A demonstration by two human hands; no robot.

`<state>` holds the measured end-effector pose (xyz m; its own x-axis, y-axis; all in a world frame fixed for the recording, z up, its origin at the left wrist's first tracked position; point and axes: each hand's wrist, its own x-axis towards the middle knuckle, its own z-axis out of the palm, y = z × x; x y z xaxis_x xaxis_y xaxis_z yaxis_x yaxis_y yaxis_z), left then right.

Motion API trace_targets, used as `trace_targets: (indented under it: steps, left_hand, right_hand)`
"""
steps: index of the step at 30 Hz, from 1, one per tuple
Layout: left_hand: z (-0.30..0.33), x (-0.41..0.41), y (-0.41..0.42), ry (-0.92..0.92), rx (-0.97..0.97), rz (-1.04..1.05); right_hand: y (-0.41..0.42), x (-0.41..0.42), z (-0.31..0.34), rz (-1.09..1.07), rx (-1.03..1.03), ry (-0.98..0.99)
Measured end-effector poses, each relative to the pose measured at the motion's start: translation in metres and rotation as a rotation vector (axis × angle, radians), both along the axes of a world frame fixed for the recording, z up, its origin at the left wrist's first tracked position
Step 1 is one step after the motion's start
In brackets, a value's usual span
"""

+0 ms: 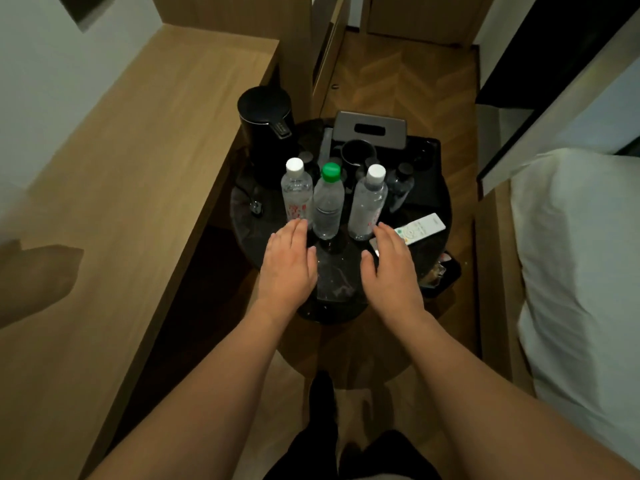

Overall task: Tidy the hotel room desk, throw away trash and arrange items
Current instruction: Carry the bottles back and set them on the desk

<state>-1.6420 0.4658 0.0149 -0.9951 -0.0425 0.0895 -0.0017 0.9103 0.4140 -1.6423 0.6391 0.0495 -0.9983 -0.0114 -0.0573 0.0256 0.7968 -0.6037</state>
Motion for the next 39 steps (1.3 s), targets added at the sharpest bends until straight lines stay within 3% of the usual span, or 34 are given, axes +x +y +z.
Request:
trace_targets:
  steps: [5, 10, 23, 29, 39]
  left_hand:
    - [0.008, -0.035, 0.000, 0.068, 0.235, 0.167]
    - [0.027, -0.072, 0.008, 0.194, 0.292, 0.154]
    - [0.015, -0.110, 0.047, 0.082, 0.438, 0.192]
    - [0.009, -0.115, 0.047, 0.016, 0.495, 0.243]
    - [0.022, -0.091, 0.043, 0.118, 0.519, 0.283]
  right_hand:
    - [0.010, -0.055, 0.009, -0.064, -0.114, 0.137]
    - [0.025, -0.104, 0.009, -0.079, -0.146, 0.282]
    - [0.026, -0.147, -0.024, 0.073, -0.223, 0.050]
    - [0.025, -0.149, -0.032, 0.055, -0.264, 0.051]
    - [0.034, -0.132, -0.030, 0.159, -0.273, 0.124]
